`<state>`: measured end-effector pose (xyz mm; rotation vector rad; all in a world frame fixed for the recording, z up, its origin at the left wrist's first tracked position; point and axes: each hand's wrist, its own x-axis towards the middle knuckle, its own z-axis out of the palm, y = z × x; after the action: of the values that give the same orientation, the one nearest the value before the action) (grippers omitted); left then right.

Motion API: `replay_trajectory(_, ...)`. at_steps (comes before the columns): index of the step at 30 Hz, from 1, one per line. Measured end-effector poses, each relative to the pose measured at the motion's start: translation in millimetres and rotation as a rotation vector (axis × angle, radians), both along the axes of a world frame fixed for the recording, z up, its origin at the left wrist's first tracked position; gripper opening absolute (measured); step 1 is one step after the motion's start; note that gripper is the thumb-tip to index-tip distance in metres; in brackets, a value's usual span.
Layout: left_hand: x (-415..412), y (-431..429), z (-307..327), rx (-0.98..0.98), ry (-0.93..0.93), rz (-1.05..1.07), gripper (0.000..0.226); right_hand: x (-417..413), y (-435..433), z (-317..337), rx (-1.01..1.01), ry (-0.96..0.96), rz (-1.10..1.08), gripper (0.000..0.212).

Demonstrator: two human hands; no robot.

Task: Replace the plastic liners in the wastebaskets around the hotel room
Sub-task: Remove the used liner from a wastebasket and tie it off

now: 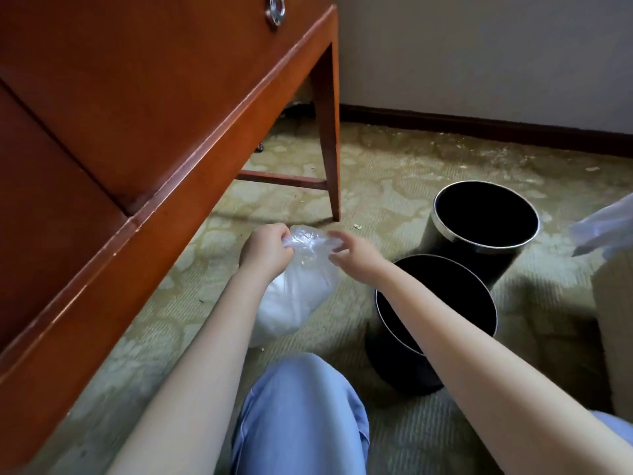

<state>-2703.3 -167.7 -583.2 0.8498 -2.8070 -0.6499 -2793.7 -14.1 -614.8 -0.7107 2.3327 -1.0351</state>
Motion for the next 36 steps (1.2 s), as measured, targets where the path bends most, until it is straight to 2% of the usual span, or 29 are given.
replay_trajectory(3, 10, -12, -33, 0.022, -0.047, 0.047, 0.008, 12, -12, -19, 0.186, 0.092, 0.183, 0.064)
replay_trajectory(6, 19, -18, -64, 0.057, -0.067, 0.118, 0.006, 22, -21, -39, 0.288, 0.11, 0.264, 0.071)
replay_trajectory(11, 29, -19, -105, 0.159, -0.128, 0.226, 0.022, 35, -23, -66, 0.349, 0.05, 0.314, 0.077)
replay_trajectory(15, 32, -13, -126, 0.247, -0.197, 0.195, 0.011, 36, -20, -79, 0.384, 0.023, 0.329, 0.078)
replay_trajectory(18, 32, -9, -133, 0.267, -0.234, 0.189, 0.029, 32, -14, -81, 0.387, -0.007, 0.305, 0.074)
replay_trajectory(20, 32, -5, -130, 0.281, -0.245, 0.188, 0.032, 26, -10, -77, 0.382, -0.021, 0.268, 0.07)
replay_trajectory(23, 30, 0, -108, 0.317, -0.239, 0.202, 0.031, 15, -7, -59, 0.382, -0.02, 0.227, 0.058)
replay_trajectory(27, 23, 16, -48, 0.439, -0.131, 0.29, 0.023, 7, -4, 0, 0.393, -0.002, 0.257, 0.04)
replay_trajectory(30, 18, 37, 3, 0.494, -0.105, 0.3, 0.02, 5, 3, 57, 0.387, 0.01, 0.265, 0.037)
replay_trajectory(36, 21, 83, 106, 0.593, -0.202, 0.22, 0.026, 0, 32, 167, 0.438, -0.015, 0.219, 0.038)
